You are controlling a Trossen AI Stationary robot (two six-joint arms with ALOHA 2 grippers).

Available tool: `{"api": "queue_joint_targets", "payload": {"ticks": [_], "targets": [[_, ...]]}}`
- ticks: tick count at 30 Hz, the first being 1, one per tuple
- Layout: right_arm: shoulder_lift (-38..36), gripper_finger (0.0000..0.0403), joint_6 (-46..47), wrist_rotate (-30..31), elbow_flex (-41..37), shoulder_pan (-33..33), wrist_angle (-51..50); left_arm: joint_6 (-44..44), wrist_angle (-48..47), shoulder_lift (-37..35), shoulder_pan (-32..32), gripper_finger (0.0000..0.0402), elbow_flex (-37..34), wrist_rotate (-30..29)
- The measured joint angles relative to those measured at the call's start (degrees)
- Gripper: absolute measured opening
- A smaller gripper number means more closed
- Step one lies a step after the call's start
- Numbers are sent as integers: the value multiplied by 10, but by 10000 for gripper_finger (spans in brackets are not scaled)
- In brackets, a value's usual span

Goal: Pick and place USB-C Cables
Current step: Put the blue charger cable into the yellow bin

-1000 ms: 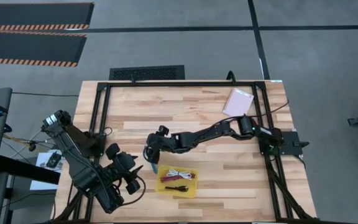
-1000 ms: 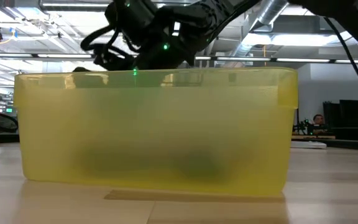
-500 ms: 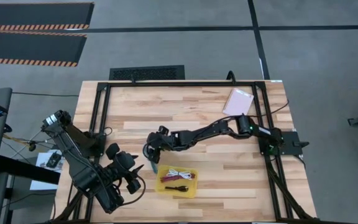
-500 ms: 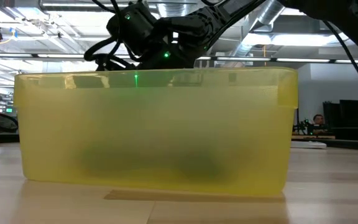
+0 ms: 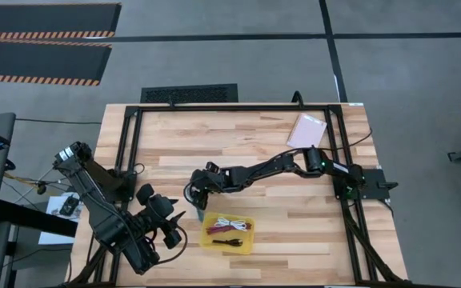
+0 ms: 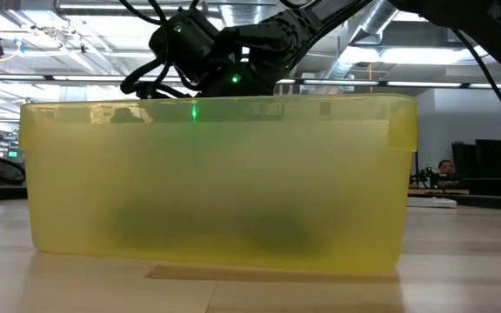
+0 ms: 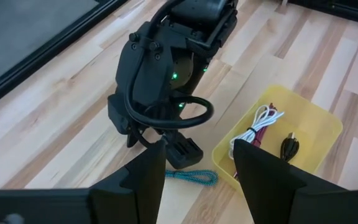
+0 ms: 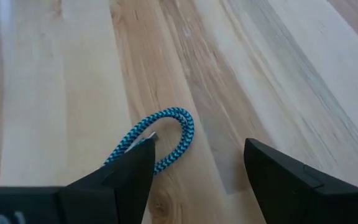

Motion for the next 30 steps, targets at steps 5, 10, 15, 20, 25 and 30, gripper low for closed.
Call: {"api": "queue_joint_targets", "payload": {"ticks": [5, 10, 15, 20, 25, 30], "targets": [[0, 267, 14, 0, 0, -6, -16, 0, 0, 0, 0, 179, 0, -1], [0, 254, 14, 0, 0, -9, -29, 1, 0, 0, 0, 179, 0, -4], [0, 240, 14, 0, 0, -8, -33, 2, 0, 0, 0, 179, 0, -5], [-1, 202, 15, 1, 0, -13, -42, 2, 0, 0, 0, 179, 0, -5], [-2, 134, 15, 0, 0, -21, -53, 2, 0, 0, 0, 179, 0, -5], [-2, 50, 15, 0, 0, -28, -60, 2, 0, 0, 0, 179, 0, -5]]}}
